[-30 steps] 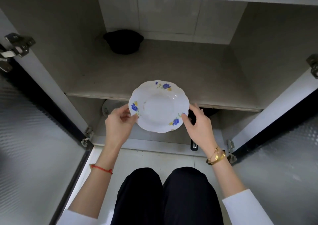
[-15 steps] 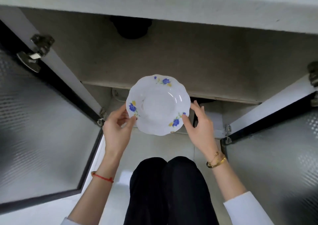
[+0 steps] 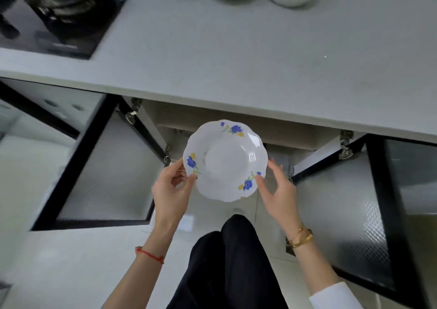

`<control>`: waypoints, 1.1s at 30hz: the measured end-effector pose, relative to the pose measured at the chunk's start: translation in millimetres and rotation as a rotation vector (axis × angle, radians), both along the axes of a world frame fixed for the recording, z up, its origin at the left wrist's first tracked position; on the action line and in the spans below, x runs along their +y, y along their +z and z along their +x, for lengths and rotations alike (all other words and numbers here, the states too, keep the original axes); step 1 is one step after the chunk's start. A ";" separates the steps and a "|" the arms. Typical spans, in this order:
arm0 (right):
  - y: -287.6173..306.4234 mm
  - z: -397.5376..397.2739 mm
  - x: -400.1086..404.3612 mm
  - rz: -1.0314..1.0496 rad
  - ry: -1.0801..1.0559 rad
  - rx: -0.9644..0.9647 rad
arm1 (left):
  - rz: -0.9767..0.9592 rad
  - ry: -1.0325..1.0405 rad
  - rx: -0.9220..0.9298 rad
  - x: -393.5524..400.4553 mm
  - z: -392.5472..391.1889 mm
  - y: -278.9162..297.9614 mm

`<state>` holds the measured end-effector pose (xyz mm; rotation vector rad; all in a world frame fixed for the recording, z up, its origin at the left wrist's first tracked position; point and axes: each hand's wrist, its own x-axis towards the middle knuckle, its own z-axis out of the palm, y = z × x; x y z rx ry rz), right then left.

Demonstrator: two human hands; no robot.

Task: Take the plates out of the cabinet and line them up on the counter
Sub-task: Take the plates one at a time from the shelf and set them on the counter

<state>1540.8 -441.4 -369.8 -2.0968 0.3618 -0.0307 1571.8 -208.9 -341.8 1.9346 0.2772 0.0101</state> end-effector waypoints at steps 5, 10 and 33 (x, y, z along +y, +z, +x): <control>97.5 -15.8 6.4 0.036 -0.022 -0.047 | 0.012 -0.052 -0.033 7.2 -9.4 96.8; 164.6 -25.4 8.7 0.026 -0.052 -0.143 | 0.016 -0.114 -0.076 7.2 -8.0 159.8; 192.4 139.7 -158.3 -0.037 -0.197 -0.066 | 0.114 -0.360 -0.199 -166.2 199.5 184.3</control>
